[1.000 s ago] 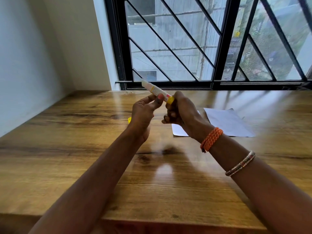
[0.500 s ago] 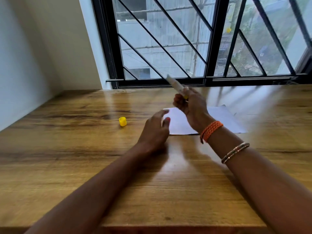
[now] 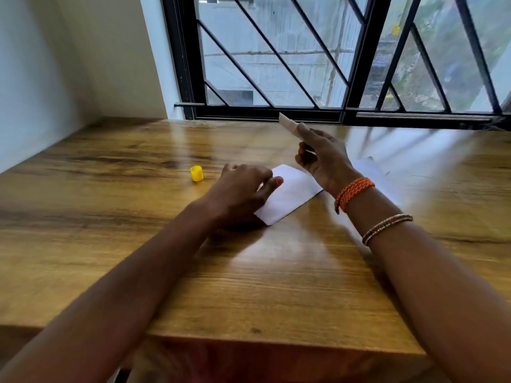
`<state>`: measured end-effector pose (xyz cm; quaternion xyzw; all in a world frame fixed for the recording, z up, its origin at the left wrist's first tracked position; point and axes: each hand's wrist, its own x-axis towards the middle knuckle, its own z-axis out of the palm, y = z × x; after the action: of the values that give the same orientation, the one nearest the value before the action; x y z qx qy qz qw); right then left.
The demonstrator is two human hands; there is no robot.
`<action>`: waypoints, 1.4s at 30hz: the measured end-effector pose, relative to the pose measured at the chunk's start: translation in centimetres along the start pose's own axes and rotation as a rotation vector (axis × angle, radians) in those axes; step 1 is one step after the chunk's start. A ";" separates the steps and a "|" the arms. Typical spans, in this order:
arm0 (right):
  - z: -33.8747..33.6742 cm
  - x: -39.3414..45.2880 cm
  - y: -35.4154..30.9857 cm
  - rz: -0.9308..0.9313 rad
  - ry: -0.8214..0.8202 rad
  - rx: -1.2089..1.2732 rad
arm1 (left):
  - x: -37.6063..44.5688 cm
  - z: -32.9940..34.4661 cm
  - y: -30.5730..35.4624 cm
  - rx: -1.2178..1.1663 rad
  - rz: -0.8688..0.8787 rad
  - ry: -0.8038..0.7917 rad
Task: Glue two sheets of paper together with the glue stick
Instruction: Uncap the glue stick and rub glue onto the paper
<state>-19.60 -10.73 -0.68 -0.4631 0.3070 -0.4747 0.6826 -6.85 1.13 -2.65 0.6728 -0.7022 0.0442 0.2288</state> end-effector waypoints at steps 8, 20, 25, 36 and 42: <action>0.0 -0.1 -0.1 -0.055 -0.070 -0.185 | -0.1 1.1 0.4 -0.061 -0.109 -0.349; 0.9 -1.5 0.0 -0.155 -0.212 -0.542 | -1.7 -2.7 -0.7 -0.486 0.057 -0.532; 1.2 -2.2 -0.1 -0.353 -0.276 -0.791 | -4.6 -2.0 -2.0 -0.230 0.012 -0.085; 0.6 -1.8 0.8 -0.475 -0.392 -1.126 | -6.1 -1.0 -3.2 -0.136 -0.062 -0.116; 1.5 -0.7 1.4 -0.454 -0.411 -1.107 | -5.8 -0.8 -3.5 -0.091 -0.075 -0.172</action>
<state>-18.09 -9.46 -1.42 -0.8829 0.2640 -0.2797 0.2692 -3.36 6.50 -4.98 0.6888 -0.6948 -0.0542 0.1995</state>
